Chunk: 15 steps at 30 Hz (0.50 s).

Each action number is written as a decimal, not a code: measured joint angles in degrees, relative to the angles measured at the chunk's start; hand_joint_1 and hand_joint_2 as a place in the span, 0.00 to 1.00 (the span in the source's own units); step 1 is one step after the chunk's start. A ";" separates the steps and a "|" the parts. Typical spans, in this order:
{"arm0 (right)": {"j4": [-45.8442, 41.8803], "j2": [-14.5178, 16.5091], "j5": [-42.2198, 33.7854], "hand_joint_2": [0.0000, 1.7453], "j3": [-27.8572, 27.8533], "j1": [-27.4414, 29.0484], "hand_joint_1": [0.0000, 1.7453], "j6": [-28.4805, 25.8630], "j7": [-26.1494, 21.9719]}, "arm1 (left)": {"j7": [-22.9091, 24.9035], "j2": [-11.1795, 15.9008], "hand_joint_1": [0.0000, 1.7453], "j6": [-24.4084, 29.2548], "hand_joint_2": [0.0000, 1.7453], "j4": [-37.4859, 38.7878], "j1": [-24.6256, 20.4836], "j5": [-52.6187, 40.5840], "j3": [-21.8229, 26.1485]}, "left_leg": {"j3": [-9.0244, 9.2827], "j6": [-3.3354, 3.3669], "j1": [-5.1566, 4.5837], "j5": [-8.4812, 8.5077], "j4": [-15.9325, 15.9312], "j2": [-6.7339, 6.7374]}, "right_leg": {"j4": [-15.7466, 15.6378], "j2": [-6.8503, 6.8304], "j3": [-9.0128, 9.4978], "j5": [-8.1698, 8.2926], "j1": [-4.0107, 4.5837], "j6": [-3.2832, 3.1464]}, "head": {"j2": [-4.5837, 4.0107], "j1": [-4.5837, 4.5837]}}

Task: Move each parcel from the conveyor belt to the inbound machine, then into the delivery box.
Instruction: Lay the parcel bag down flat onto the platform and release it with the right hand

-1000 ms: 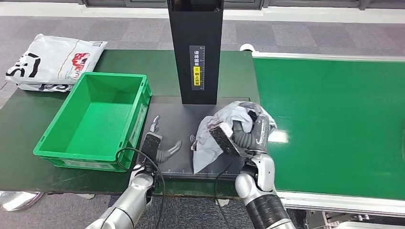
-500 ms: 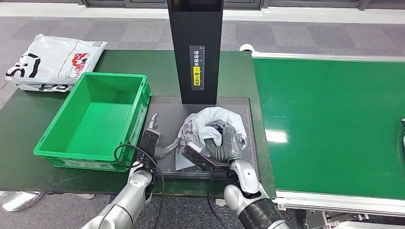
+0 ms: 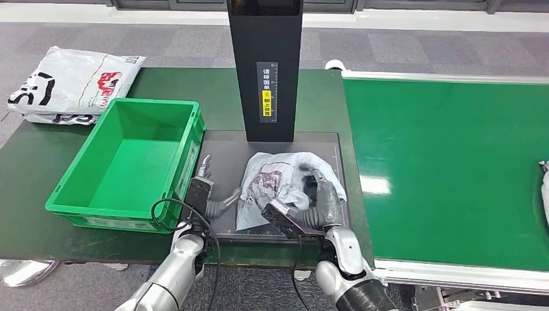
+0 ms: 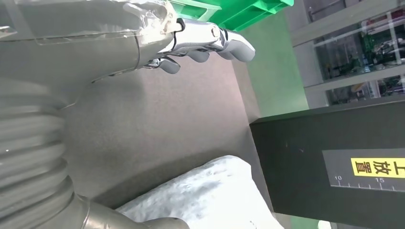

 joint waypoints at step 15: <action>-12.26 -0.49 -24.84 1.00 -10.86 4.01 0.00 -7.02 -16.97 | 3.92 -0.26 0.00 -2.58 1.00 1.51 0.66 -15.59 -7.09 | 0.00 0.05 -0.06 -0.04 0.01 0.00 | -0.02 0.00 -0.01 0.00 -0.06 0.02 | 0.00 0.01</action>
